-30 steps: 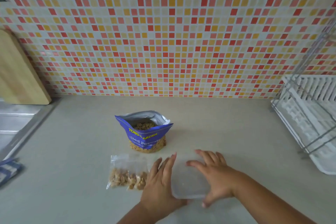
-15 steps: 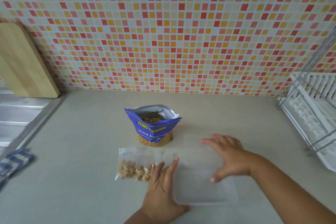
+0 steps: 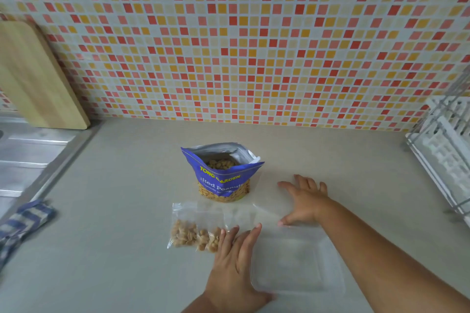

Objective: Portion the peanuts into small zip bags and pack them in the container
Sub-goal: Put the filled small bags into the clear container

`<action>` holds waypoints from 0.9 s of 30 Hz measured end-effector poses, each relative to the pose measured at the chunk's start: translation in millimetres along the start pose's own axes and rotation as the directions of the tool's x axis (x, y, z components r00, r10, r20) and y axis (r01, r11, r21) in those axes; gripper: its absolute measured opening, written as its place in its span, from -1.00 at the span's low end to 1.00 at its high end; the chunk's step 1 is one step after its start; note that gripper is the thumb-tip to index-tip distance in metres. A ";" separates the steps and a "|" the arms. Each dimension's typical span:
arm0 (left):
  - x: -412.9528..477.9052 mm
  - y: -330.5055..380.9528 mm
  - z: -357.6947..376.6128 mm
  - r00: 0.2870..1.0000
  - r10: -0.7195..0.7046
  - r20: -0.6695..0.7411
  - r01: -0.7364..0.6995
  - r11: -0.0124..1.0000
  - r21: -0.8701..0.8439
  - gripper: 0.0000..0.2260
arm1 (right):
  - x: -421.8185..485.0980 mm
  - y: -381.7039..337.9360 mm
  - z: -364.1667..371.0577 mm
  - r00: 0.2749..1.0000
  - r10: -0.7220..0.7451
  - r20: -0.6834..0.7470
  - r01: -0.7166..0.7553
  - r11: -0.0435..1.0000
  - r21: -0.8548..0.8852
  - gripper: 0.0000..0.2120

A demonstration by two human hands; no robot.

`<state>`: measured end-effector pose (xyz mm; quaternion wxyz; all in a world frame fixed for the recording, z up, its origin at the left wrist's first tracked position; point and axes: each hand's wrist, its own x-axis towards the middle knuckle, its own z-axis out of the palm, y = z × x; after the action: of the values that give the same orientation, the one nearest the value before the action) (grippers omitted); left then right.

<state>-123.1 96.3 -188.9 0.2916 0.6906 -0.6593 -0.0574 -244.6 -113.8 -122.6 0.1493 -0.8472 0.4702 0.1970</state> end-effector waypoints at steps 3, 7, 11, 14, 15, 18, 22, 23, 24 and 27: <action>-2.9 1.0 -1.5 1.000 -0.014 -0.008 0.015 1.000 0.021 0.07 | -4.0 -5.2 -2.3 0.998 0.016 -0.062 -0.015 0.999 0.031 -0.06; -9.0 -10.5 -19.6 0.992 0.113 -0.047 -0.111 0.992 0.057 -0.42 | -18.7 -36.0 -14.3 0.971 0.037 -0.236 -0.002 0.990 0.143 -0.65; 1.7 -54.8 -57.1 0.985 0.007 -0.170 -0.018 0.998 -0.064 -0.35 | -29.7 -84.2 -10.5 0.993 -0.095 -0.066 0.105 0.981 0.164 -0.60; 27.9 -85.7 -83.0 0.842 -0.464 -0.274 0.457 0.884 -0.093 -0.31 | -20.1 -110.8 -0.1 0.992 -0.114 -0.051 0.115 0.993 0.009 -0.41; 37.0 -92.2 -88.7 0.777 -0.606 -0.170 0.597 0.795 -0.103 -0.22 | -16.7 -117.4 3.4 0.993 -0.103 -0.060 0.103 0.995 -0.005 -0.39; 51.8 -107.4 -89.9 0.674 -0.722 0.156 0.715 0.691 0.108 -0.20 | -10.8 -132.5 13.5 0.994 -0.055 -0.098 0.058 0.998 0.022 -0.40; 58.3 -109.6 -85.5 0.676 -0.684 0.275 0.675 0.724 0.143 -0.44 | -11.7 -141.8 23.4 0.988 0.006 -0.152 0.013 0.993 0.120 -0.54; 58.2 -108.3 -85.3 0.678 -0.669 0.304 0.673 0.732 0.109 -0.50 | -12.3 -142.7 25.9 0.987 0.018 -0.157 0.006 0.989 0.148 -0.60; 57.9 -106.1 -85.7 0.681 -0.654 0.329 0.667 0.740 0.089 -0.55 | -12.9 -143.7 28.1 0.986 0.027 -0.164 0.000 0.986 0.165 -0.66; 54.7 -103.3 -86.9 0.714 -0.600 0.360 0.633 0.773 0.032 -0.69 | -16.0 -148.1 30.3 0.985 0.024 -0.173 0.002 0.989 0.145 -0.76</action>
<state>14.6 69.0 -150.1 0.1655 0.8346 -0.4284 -0.3041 -131.4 -12.7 -131.5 0.1674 -0.8456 0.4991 0.0882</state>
